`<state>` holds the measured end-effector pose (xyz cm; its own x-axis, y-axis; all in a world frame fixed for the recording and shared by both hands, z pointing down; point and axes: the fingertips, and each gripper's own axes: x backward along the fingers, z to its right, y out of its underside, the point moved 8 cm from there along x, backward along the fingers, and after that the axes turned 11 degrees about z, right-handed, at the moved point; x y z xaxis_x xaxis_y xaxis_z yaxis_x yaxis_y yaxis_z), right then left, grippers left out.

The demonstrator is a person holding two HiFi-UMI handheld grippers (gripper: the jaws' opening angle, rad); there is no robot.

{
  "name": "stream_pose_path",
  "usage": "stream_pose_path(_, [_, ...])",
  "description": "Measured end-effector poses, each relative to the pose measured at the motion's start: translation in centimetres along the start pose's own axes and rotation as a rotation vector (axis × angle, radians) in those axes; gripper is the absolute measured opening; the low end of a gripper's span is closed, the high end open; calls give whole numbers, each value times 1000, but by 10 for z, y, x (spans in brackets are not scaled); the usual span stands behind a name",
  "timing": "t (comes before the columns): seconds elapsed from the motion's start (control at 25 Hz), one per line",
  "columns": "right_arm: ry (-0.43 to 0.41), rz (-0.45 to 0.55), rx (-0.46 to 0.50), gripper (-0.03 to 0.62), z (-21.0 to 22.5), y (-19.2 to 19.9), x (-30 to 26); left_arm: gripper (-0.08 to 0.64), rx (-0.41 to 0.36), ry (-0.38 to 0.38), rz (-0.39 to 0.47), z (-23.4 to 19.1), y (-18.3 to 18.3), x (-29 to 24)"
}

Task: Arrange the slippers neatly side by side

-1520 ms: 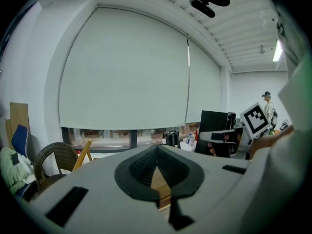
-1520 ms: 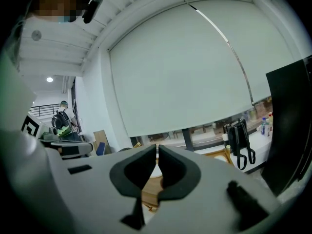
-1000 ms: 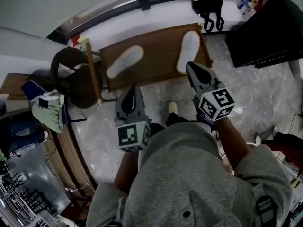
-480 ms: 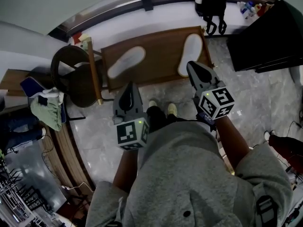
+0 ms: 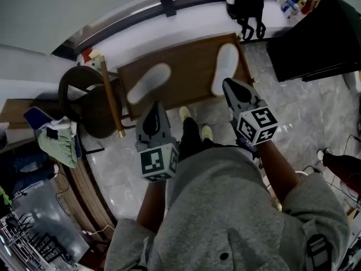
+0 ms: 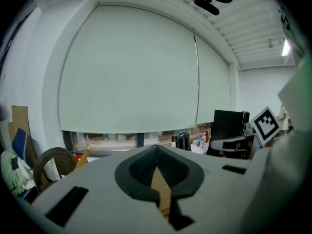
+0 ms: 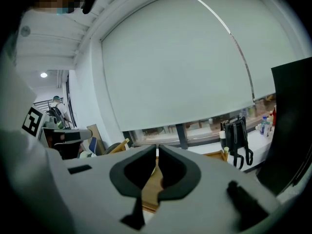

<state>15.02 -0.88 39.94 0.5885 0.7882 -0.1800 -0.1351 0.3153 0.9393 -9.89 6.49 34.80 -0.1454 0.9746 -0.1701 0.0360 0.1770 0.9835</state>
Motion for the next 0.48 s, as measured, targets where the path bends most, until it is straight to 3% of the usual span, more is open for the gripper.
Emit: stream_pose_path(0.48, [163, -62, 5, 34, 33, 8, -30, 14, -3, 78, -16, -24, -9, -52])
